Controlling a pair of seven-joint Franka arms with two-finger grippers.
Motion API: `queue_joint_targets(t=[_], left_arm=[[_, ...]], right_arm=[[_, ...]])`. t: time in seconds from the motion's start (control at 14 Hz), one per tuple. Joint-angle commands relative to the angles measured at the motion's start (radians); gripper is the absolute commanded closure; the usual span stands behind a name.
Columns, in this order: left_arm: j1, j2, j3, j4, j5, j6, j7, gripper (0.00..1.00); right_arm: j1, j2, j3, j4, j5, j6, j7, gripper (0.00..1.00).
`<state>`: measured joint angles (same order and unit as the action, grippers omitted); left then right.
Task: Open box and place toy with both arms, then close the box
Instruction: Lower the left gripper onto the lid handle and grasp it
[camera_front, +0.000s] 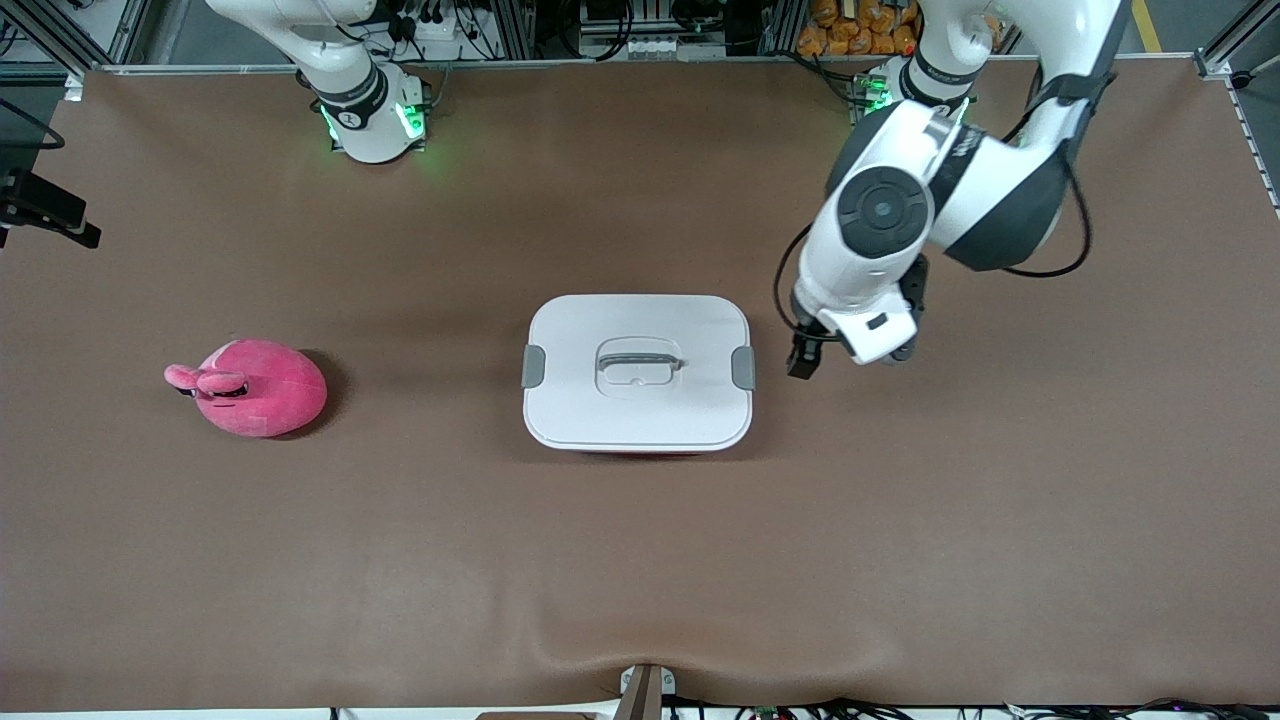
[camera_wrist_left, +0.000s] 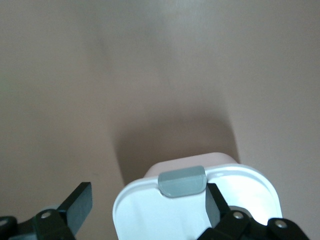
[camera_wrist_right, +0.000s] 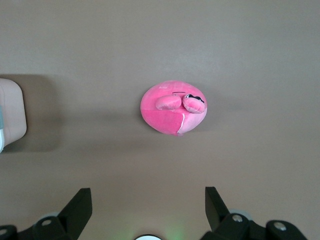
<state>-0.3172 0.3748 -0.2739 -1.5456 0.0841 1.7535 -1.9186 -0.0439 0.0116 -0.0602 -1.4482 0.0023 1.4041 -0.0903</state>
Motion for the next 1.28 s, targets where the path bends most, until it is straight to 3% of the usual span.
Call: queue_joint_targets(t=[0.0,0.21,1.21], left_arm=[[-0.040,0.079,-0.001,0.093,0.037,-0.005,-0.091,0.00],[-0.082,0.131,0.004,0.140,0.039,0.004,-0.177,0.00],[-0.206,0.210,0.016,0.177,0.045,0.170,-0.445,0.01]], right_arm=[[-0.004,0.004,0.003,0.017,0.011,-0.007,0.009,0.00],[-0.005,0.004,0.003,0.017,0.011,-0.005,0.009,0.00],[-0.007,0.004,0.003,0.017,0.011,-0.007,0.009,0.00]])
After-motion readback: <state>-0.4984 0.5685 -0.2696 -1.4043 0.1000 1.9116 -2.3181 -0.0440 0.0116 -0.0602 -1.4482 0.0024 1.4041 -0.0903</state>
